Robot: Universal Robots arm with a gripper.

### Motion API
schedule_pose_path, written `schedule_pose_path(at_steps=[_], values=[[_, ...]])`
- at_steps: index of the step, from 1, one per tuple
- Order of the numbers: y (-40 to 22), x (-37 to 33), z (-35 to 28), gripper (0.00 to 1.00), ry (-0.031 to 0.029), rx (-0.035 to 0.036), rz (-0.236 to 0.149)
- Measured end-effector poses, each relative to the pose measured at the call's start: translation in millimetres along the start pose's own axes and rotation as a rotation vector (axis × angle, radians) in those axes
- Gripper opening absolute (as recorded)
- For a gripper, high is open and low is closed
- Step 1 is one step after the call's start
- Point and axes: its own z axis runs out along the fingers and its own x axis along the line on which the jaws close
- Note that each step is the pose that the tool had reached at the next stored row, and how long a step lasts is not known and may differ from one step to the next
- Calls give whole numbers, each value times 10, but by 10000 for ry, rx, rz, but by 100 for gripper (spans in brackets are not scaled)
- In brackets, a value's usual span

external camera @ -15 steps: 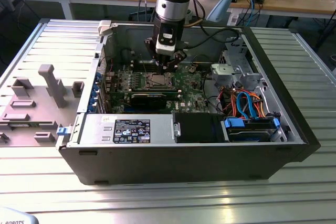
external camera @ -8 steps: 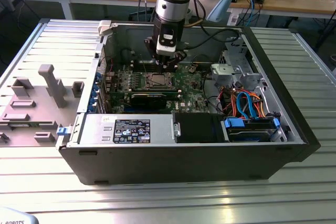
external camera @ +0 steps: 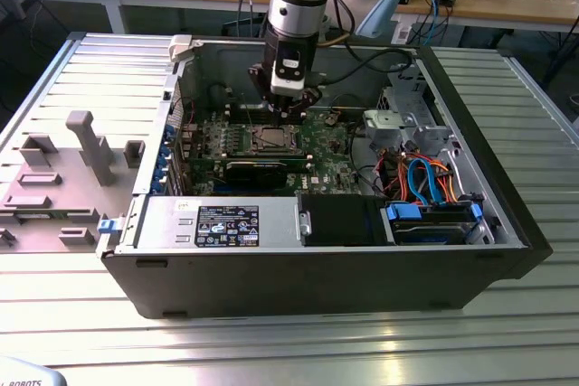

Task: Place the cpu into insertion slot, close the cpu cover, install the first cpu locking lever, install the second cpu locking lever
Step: 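Install the first cpu locking lever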

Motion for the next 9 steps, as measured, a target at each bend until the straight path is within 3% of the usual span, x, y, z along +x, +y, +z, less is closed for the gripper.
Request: schedule_pose_path(at_steps=[9], values=[[0,0,0,11,-11,8,-152]])
